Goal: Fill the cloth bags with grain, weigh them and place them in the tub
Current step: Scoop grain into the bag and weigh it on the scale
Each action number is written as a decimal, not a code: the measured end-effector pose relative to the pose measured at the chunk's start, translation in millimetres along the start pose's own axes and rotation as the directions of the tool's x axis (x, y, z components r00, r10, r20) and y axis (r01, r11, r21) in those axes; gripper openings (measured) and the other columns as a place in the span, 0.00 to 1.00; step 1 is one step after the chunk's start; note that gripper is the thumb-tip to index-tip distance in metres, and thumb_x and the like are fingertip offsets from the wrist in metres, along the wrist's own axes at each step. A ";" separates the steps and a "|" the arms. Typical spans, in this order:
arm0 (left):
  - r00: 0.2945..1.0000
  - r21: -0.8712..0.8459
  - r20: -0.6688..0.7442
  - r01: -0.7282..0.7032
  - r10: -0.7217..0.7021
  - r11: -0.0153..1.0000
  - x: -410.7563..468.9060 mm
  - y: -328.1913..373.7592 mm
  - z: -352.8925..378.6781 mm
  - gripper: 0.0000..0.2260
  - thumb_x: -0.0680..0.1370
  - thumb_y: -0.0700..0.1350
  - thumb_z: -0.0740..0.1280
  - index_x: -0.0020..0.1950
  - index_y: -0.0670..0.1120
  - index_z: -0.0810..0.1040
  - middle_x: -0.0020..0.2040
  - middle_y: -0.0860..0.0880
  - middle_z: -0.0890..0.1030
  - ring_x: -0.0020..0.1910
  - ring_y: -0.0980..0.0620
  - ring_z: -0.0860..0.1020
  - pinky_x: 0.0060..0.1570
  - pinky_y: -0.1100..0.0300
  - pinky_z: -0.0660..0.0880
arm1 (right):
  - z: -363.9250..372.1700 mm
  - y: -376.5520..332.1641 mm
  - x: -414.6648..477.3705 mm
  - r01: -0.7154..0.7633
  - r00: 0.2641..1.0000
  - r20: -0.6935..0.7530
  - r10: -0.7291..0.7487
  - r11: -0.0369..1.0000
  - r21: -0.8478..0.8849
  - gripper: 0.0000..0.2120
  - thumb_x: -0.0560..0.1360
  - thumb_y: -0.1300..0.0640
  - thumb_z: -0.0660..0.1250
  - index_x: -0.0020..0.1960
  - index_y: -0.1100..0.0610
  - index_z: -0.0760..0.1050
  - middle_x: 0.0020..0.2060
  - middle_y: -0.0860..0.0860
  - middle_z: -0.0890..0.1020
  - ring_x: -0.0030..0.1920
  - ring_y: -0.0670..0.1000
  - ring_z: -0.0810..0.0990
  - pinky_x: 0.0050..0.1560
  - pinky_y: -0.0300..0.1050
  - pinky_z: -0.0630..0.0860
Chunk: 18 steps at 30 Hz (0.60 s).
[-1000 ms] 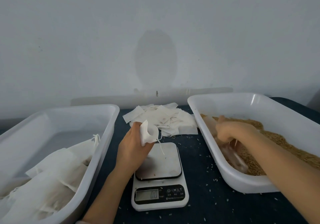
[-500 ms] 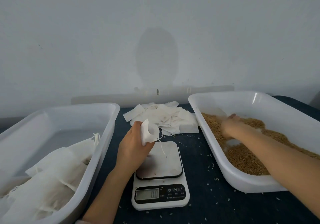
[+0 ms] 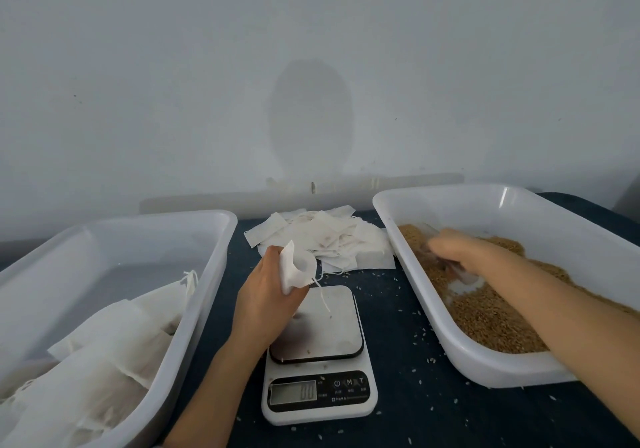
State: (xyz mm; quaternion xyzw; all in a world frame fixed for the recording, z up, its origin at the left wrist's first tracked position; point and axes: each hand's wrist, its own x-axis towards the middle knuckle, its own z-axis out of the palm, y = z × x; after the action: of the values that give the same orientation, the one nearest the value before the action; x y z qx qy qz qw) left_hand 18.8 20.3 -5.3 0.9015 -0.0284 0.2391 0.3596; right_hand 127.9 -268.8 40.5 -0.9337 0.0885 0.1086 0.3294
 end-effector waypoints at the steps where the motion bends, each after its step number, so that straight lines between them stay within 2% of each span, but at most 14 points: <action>1: 1.000 -0.006 0.002 0.004 -0.004 1.000 -0.3 0.4 -0.6 0.15 0.75 0.52 0.67 0.56 0.53 0.66 0.43 0.51 0.78 0.41 0.48 0.78 0.43 0.50 0.77 | -2.7 1.0 -0.2 -0.013 1.000 0.014 0.012 1.000 0.026 0.12 0.82 0.60 0.62 0.63 0.64 0.71 0.38 0.56 0.76 0.29 0.49 0.77 0.27 0.40 0.75; 2: 1.000 -0.007 0.003 0.007 -0.007 1.000 -0.3 0.7 -1.1 0.15 0.74 0.52 0.67 0.57 0.54 0.65 0.43 0.51 0.79 0.41 0.48 0.78 0.44 0.50 0.78 | -5.0 2.0 -0.3 -0.030 0.999 0.023 0.030 0.999 0.038 0.12 0.81 0.58 0.64 0.59 0.66 0.72 0.37 0.55 0.76 0.31 0.49 0.79 0.30 0.41 0.77; 3: 1.000 -0.007 0.005 0.011 -0.011 1.000 -0.4 1.0 -1.5 0.15 0.74 0.53 0.66 0.57 0.54 0.65 0.43 0.51 0.79 0.41 0.48 0.78 0.44 0.50 0.78 | -7.2 3.4 0.7 -0.044 0.999 0.021 0.043 0.998 0.040 0.11 0.80 0.57 0.65 0.53 0.66 0.74 0.35 0.55 0.77 0.28 0.48 0.78 0.28 0.40 0.76; 4: 1.000 -0.007 0.009 0.014 -0.014 1.000 -0.3 1.2 -1.7 0.15 0.74 0.53 0.66 0.57 0.55 0.65 0.43 0.52 0.79 0.42 0.49 0.78 0.44 0.50 0.77 | -9.3 4.8 1.9 -0.051 0.999 0.012 0.051 0.998 0.047 0.11 0.80 0.56 0.65 0.46 0.65 0.74 0.32 0.54 0.78 0.22 0.45 0.75 0.23 0.37 0.72; 6: 1.000 -0.024 0.010 0.015 -0.015 1.000 0.0 1.4 -1.4 0.15 0.74 0.52 0.68 0.56 0.55 0.66 0.44 0.53 0.79 0.43 0.50 0.78 0.43 0.51 0.77 | -12.9 7.2 3.6 -0.053 0.999 -0.008 0.054 0.994 0.094 0.13 0.81 0.58 0.64 0.39 0.61 0.71 0.22 0.50 0.78 0.15 0.44 0.69 0.15 0.33 0.64; 8: 1.000 -0.078 0.002 0.029 -0.028 0.997 0.5 2.5 -1.3 0.14 0.73 0.51 0.69 0.55 0.53 0.68 0.45 0.55 0.79 0.43 0.53 0.78 0.42 0.52 0.77 | -17.1 9.9 6.1 -0.045 0.999 -0.015 0.048 0.981 0.187 0.12 0.81 0.60 0.63 0.39 0.60 0.69 0.16 0.47 0.74 0.14 0.45 0.71 0.14 0.31 0.63; 10: 0.998 -0.189 0.002 0.056 -0.057 0.980 0.6 4.3 -2.4 0.14 0.70 0.55 0.67 0.53 0.54 0.71 0.42 0.56 0.79 0.41 0.57 0.78 0.40 0.55 0.77 | -22.5 11.1 5.2 -0.037 0.999 -0.006 0.040 0.967 0.253 0.10 0.80 0.59 0.65 0.41 0.62 0.71 0.15 0.47 0.74 0.14 0.45 0.70 0.15 0.31 0.62; 12: 0.997 -0.295 0.015 0.078 -0.077 0.952 0.2 6.8 -4.0 0.14 0.66 0.60 0.64 0.48 0.57 0.71 0.40 0.55 0.80 0.38 0.59 0.78 0.38 0.62 0.76 | -28.6 13.3 8.4 -0.004 1.000 -0.026 0.011 0.972 0.237 0.13 0.78 0.54 0.67 0.45 0.65 0.75 0.23 0.49 0.78 0.19 0.46 0.69 0.19 0.34 0.65; 15: 0.996 -0.367 0.041 0.088 -0.078 0.926 -0.3 9.2 -6.0 0.11 0.64 0.60 0.63 0.44 0.60 0.72 0.39 0.58 0.80 0.34 0.62 0.76 0.34 0.69 0.73 | -38.9 15.0 12.1 0.106 0.989 -0.112 -0.094 0.988 0.108 0.21 0.80 0.44 0.63 0.54 0.62 0.78 0.46 0.59 0.85 0.26 0.47 0.69 0.29 0.40 0.69; 16: 0.996 -0.371 0.050 0.084 -0.071 0.925 -0.5 9.3 -6.1 0.10 0.64 0.60 0.63 0.42 0.60 0.72 0.38 0.58 0.80 0.34 0.63 0.76 0.33 0.70 0.73 | -42.9 13.6 10.8 0.139 0.981 -0.140 -0.133 0.990 0.036 0.22 0.80 0.41 0.61 0.55 0.60 0.78 0.49 0.59 0.85 0.26 0.47 0.70 0.31 0.41 0.71; 18: 0.996 -0.363 0.067 0.085 -0.066 0.928 -0.8 8.8 -5.4 0.10 0.63 0.60 0.63 0.41 0.58 0.74 0.36 0.60 0.80 0.33 0.63 0.76 0.33 0.71 0.72 | -49.6 8.4 3.5 0.185 0.962 -0.189 -0.197 0.980 -0.078 0.25 0.79 0.36 0.58 0.59 0.56 0.79 0.46 0.52 0.86 0.28 0.49 0.74 0.33 0.40 0.73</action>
State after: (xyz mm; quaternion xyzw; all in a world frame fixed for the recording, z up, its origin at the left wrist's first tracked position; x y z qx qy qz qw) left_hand 13.9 17.3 3.3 0.8254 -0.0472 0.1915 0.5290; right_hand 136.4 -307.0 72.2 -0.9535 0.0268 -0.0132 0.2999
